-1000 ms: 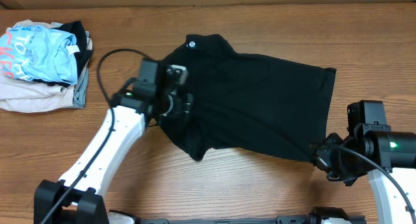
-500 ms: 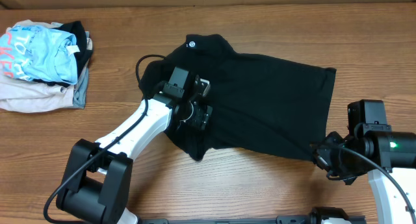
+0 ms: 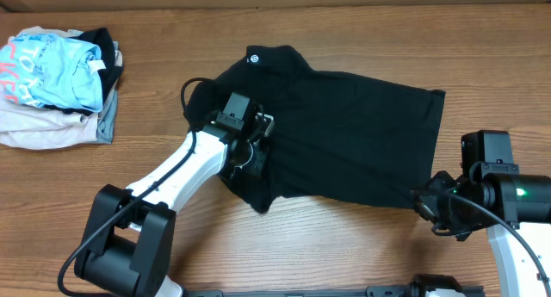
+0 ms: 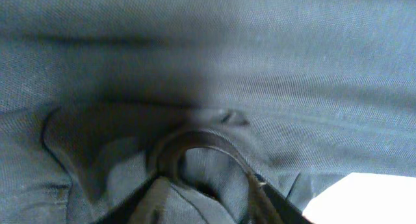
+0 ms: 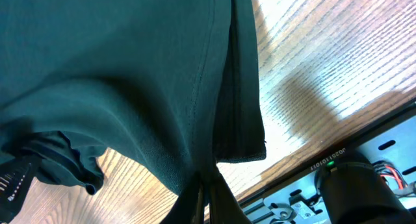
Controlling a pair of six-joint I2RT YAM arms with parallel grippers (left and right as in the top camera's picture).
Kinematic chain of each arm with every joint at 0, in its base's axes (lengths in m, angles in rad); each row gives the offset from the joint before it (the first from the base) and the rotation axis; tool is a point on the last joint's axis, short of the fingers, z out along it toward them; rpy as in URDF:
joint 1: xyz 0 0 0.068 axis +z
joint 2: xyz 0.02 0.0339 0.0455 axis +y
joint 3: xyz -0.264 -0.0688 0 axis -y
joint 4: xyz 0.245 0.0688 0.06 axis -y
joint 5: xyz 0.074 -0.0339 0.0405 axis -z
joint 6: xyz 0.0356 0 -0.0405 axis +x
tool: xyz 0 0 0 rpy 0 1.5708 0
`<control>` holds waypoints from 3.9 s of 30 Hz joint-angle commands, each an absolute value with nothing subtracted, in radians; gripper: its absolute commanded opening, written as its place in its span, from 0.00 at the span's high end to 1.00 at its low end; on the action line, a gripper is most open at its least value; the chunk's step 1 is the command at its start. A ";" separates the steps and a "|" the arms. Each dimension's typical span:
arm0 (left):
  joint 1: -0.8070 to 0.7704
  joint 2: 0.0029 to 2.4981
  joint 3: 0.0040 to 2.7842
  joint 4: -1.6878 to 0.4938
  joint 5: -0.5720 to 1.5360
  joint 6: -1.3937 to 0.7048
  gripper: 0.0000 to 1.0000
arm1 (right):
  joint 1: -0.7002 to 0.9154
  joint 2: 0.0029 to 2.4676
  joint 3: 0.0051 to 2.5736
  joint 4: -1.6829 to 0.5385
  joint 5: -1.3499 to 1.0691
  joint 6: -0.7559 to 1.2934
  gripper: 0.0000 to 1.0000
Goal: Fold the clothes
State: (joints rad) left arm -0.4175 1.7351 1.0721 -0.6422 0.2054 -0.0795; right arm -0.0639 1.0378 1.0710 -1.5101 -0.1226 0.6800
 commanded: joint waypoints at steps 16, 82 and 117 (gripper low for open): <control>-0.318 1.739 1.221 -0.893 0.160 -0.165 0.96 | -0.063 1.032 1.066 -1.436 -0.105 0.654 0.96; -0.075 1.274 1.553 -1.406 -0.193 -0.381 0.96 | -0.063 0.979 1.088 -1.579 -0.068 0.646 0.96; -0.066 1.209 2.268 -1.147 -0.318 -0.022 0.96 | -0.063 1.204 2.244 -1.508 0.135 0.279 0.96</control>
